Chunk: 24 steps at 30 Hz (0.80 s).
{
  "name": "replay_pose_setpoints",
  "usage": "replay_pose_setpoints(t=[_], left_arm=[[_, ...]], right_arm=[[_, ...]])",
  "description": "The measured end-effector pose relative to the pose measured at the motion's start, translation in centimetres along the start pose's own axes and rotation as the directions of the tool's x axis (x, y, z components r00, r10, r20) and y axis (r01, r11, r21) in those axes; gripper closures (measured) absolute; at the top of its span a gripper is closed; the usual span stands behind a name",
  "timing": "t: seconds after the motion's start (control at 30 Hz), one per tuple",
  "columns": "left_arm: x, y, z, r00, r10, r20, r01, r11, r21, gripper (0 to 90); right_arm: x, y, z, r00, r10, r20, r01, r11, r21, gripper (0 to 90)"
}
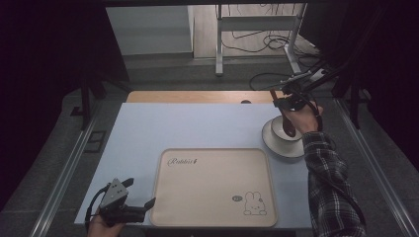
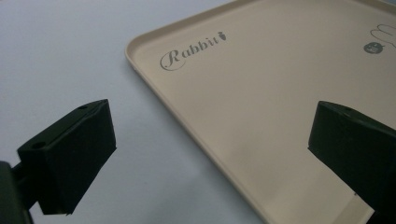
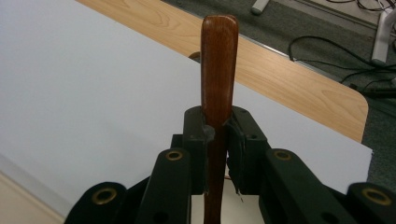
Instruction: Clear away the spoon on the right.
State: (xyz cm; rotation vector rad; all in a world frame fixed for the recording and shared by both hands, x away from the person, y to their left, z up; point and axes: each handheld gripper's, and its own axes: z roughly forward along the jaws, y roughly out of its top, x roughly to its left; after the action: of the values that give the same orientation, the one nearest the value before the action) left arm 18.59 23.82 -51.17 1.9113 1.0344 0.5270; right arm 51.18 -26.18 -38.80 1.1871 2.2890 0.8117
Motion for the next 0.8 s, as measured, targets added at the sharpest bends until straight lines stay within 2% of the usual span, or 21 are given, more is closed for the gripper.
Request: replay_pose_setpoints(t=[0.4,0.8], left_arm=[[0.0,0.0,0.0,1.0000,0.002,-0.001,-0.002,1.0000,0.004,0.5],[-0.1,0.1,0.1,1.0000,0.007,-0.001,-0.007,0.9999,0.013,0.5]], right_arm=[[1.1,0.7,-2.7,0.9983,-0.049,-0.030,0.050,0.999,0.019,78.7],[2.6,-0.4,-5.0,0.9930,-0.094,-0.071,0.098,0.994,0.044,78.7]])
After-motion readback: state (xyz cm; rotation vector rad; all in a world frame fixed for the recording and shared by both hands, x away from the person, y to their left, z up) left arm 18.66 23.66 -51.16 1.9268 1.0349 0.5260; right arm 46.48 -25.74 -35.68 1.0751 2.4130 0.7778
